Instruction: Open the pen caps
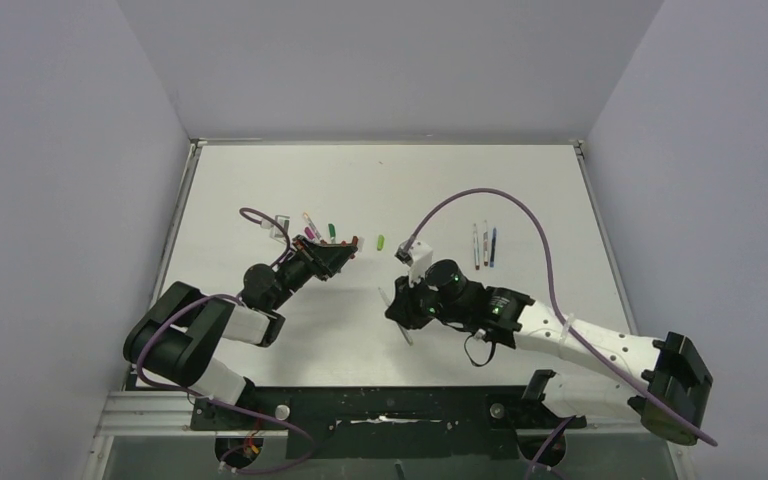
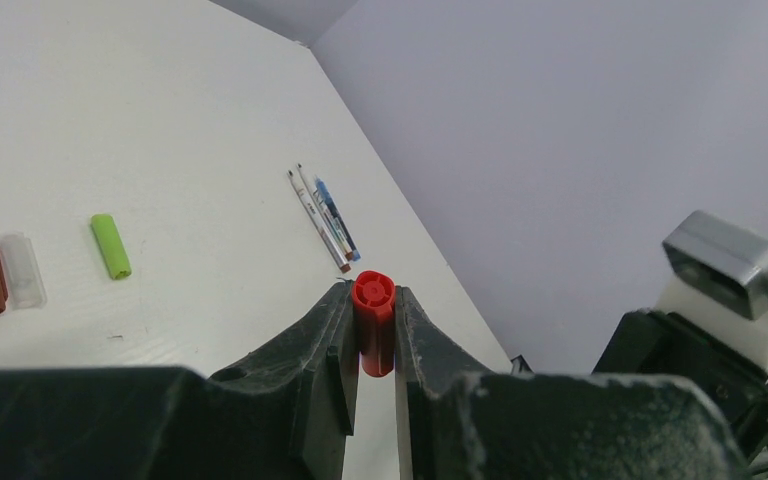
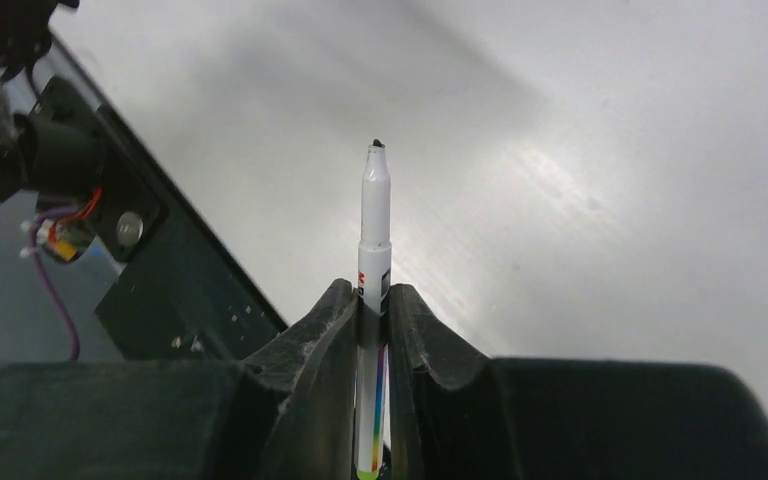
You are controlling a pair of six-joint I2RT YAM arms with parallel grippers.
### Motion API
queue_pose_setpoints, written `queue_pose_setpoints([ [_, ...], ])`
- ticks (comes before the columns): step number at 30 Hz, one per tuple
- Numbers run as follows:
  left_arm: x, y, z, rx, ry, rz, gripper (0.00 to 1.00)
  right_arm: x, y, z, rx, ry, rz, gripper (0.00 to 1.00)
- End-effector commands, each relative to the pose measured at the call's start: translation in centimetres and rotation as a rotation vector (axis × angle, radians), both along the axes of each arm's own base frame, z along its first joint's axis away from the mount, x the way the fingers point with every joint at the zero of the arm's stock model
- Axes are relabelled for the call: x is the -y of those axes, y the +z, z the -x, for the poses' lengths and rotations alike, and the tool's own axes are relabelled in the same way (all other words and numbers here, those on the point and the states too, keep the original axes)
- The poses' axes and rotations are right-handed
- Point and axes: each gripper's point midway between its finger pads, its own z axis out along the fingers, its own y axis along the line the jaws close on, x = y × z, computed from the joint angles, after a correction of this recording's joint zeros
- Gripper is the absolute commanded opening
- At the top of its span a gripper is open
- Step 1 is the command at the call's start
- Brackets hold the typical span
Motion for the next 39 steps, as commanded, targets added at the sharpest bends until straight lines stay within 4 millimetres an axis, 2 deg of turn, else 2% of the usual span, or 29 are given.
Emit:
queue_pose_setpoints([
  [1, -0.4, 2.4, -0.3, 0.090, 0.024, 0.019, 0.06, 3.0, 2.5, -5.9, 0.141, -0.228, 0.180, 0.00],
  [7, -0.3, 2.2, -0.4, 0.086, 0.022, 0.016, 0.06, 8.8, 2.7, -13.7, 0.183, -0.514, 0.374, 0.00],
  [12, -0.3, 2.2, -0.4, 0.088, 0.020, 0.015, 0.06, 12.3, 2.3, -19.0, 0.165, -0.641, 0.463, 0.00],
  [15, -0.2, 2.1, -0.4, 0.083, 0.018, 0.014, 0.06, 13.7, 1.2, -21.5, 0.127, -0.674, 0.495, 0.00],
  [19, -0.2, 2.2, -0.4, 0.086, 0.015, 0.016, 0.06, 15.6, -1.8, -24.2, 0.044, -0.684, 0.515, 0.00],
  [23, -0.2, 2.2, -0.4, 0.086, 0.016, 0.016, 0.06, 16.8, -4.6, -25.6, -0.042, -0.676, 0.492, 0.00],
  [30, -0.1, 2.2, -0.3, 0.086, 0.012, 0.017, 0.06, 17.6, -7.5, -26.3, -0.109, -0.689, 0.531, 0.00],
  [36, -0.1, 2.3, -0.3, 0.089, 0.011, 0.019, 0.06, 17.8, -8.8, -26.3, -0.135, -0.690, 0.538, 0.00],
  [39, -0.2, 2.4, -0.2, 0.091, 0.011, 0.019, 0.06, 18.0, -9.1, -26.3, -0.144, -0.693, 0.541, 0.06],
])
